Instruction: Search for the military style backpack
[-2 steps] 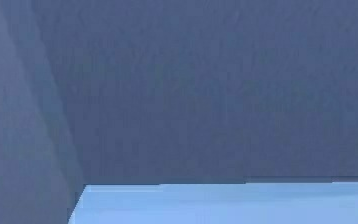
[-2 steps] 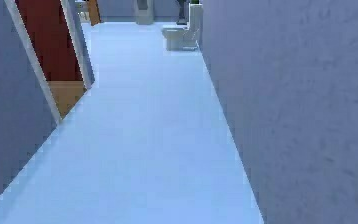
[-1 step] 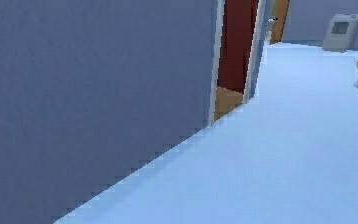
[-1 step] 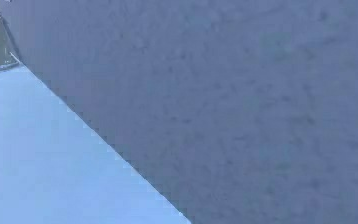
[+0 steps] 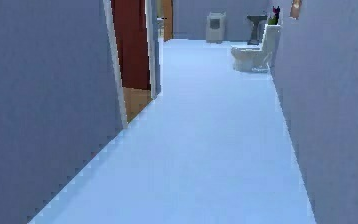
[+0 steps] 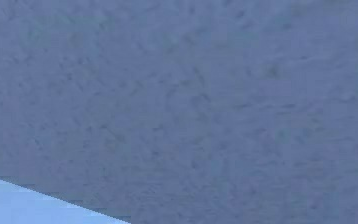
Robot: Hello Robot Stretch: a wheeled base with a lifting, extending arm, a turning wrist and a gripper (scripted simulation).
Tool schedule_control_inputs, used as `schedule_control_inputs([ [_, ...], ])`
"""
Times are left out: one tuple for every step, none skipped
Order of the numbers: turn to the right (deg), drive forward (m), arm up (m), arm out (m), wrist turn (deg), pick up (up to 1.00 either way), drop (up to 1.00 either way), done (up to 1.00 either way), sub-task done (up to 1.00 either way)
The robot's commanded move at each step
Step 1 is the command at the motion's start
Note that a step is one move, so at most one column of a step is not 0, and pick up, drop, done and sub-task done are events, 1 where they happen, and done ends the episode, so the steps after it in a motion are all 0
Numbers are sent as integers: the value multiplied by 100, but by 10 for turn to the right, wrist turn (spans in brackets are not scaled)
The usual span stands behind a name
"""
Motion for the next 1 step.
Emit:
schedule_control_inputs([
  [0, 100, 0, 0, 0, 0, 0, 0, 0],
])
